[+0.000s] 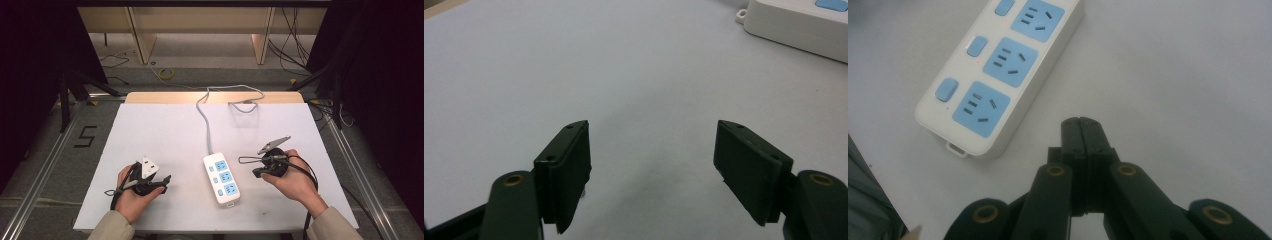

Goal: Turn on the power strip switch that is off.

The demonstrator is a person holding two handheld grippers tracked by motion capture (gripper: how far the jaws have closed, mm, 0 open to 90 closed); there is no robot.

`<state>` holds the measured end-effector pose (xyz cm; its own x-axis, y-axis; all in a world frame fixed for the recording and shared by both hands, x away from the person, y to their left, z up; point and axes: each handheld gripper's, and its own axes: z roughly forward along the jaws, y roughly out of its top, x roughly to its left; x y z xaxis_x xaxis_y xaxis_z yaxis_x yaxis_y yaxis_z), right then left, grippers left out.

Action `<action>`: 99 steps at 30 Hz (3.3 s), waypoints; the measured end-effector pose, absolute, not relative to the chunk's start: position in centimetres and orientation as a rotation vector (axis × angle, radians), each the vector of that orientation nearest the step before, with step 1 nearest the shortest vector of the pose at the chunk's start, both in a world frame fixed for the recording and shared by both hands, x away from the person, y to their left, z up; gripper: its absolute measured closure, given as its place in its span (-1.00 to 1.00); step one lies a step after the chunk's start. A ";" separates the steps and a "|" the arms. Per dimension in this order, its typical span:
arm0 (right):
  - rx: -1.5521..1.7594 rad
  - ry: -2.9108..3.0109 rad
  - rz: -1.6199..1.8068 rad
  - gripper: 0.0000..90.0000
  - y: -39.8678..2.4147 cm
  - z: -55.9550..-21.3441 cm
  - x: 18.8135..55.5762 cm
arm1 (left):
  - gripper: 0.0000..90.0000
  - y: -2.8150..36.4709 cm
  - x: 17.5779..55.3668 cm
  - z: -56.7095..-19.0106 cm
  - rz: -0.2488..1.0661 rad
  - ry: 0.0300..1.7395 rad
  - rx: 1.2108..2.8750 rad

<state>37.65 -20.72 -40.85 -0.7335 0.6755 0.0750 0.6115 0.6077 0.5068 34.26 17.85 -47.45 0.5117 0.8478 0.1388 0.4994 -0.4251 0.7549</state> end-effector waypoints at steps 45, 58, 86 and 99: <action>1.040 2.792 0.719 1.00 -17.0 -40.1 38.3 | -0.29 17.7 34.2 -47.4 0.689 1.084 2.098; 1.031 2.803 0.712 1.00 -16.3 -39.9 38.3 | -0.29 17.6 34.2 -47.4 0.691 1.081 2.102; 1.005 2.831 0.700 1.00 -14.6 -39.6 38.3 | -0.28 17.6 34.2 -47.4 0.690 1.078 2.104; 0.976 2.851 0.691 1.00 -13.7 -39.5 38.2 | -0.28 17.6 34.2 -47.4 0.691 1.077 2.104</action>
<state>38.19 -13.65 -39.53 -0.7997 0.5929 0.0950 0.5706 0.7010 0.4278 34.23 17.56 -47.39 0.5196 0.8408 0.1517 0.4881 -0.4378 0.7550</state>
